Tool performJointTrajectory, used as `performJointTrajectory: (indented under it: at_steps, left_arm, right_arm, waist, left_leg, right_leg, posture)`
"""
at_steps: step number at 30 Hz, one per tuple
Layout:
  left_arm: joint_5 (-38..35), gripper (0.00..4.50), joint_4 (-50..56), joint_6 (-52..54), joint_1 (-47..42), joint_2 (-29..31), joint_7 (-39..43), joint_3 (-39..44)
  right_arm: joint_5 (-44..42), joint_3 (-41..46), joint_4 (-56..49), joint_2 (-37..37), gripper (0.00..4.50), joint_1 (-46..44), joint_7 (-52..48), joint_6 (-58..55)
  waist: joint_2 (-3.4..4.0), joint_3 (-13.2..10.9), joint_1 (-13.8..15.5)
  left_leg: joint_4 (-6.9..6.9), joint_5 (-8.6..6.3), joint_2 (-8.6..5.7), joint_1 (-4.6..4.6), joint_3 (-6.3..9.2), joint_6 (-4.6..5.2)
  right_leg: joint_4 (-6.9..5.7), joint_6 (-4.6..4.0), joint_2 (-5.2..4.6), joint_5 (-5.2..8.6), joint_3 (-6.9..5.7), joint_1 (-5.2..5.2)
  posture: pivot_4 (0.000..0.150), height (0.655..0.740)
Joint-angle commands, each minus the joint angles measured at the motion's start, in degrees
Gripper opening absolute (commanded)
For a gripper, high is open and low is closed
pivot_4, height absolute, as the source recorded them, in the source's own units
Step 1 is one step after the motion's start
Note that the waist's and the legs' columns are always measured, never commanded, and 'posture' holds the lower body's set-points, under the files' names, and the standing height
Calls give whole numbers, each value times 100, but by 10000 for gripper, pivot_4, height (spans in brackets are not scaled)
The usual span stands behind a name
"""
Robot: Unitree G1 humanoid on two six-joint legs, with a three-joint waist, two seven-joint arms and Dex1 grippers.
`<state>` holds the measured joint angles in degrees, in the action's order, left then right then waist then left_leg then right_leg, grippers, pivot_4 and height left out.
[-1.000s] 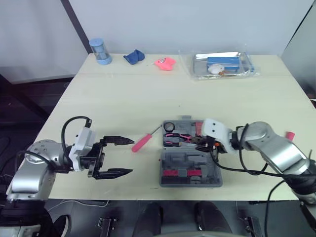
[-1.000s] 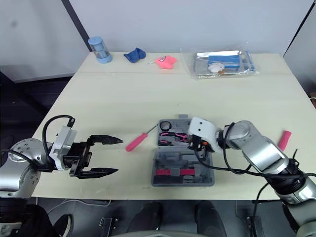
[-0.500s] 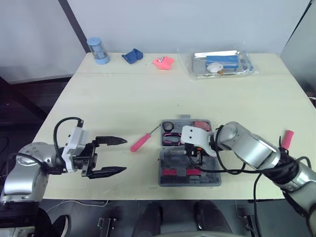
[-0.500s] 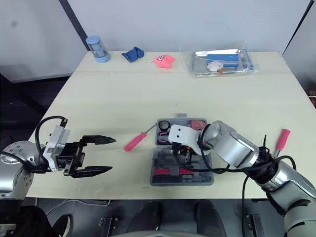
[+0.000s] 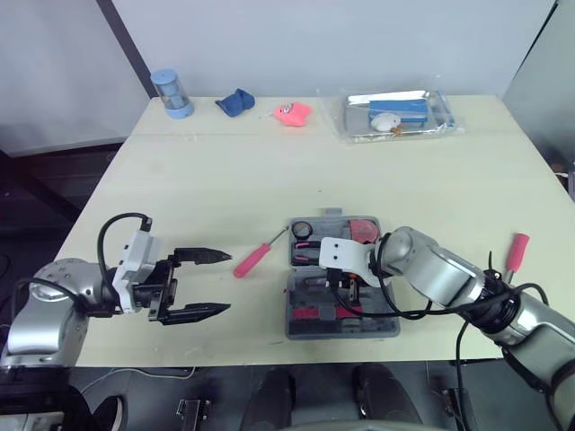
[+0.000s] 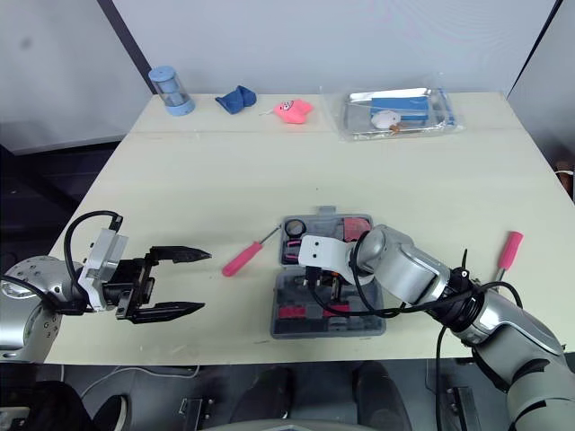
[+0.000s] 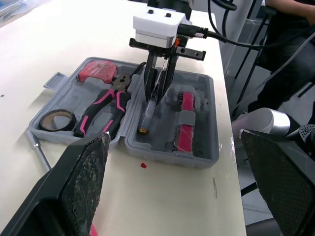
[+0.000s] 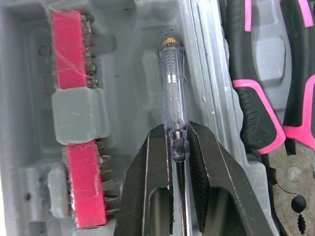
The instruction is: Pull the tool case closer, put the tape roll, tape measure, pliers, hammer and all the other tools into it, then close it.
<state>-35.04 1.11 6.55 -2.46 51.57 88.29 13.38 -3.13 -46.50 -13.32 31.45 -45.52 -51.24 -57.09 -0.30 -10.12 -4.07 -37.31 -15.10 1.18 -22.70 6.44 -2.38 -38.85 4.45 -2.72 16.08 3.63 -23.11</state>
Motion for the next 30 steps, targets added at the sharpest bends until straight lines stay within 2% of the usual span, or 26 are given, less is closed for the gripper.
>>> performJointTrajectory:
  at_steps: [1, 10, 30]
  left_arm:
    - [-114, 45000, 189, -12, 43, 32, 35, 183]
    - [-167, 45000, 346, 63, 189, 37, -25, 263]
    - [-150, 45000, 229, 78, 207, 36, -75, 352]
  right_arm:
    - [146, 4, 25, -133, 381, -125, -13, 163]
    - [233, 43, 205, -476, 381, -161, -139, 417]
    - [525, 39, 457, -633, 381, -69, -191, 431]
  waist:
    - [0, 0, -11]
    - [0, 0, -45]
    - [0, 0, -10]
  left_leg:
    - [0, 0, 0, 1, 0, 0]
    - [0, 0, 0, 3, 2, 0]
    - [0, 1, 0, 0, 1, -1]
  right_leg:
    - [-1, 0, 0, 0, 0, 0]
    - [-5, -1, 1, 0, 1, -1]
    - [-4, -1, 0, 0, 0, -2]
  posture:
    - [1500, 7400]
    - [1500, 7400]
    - [1500, 7400]
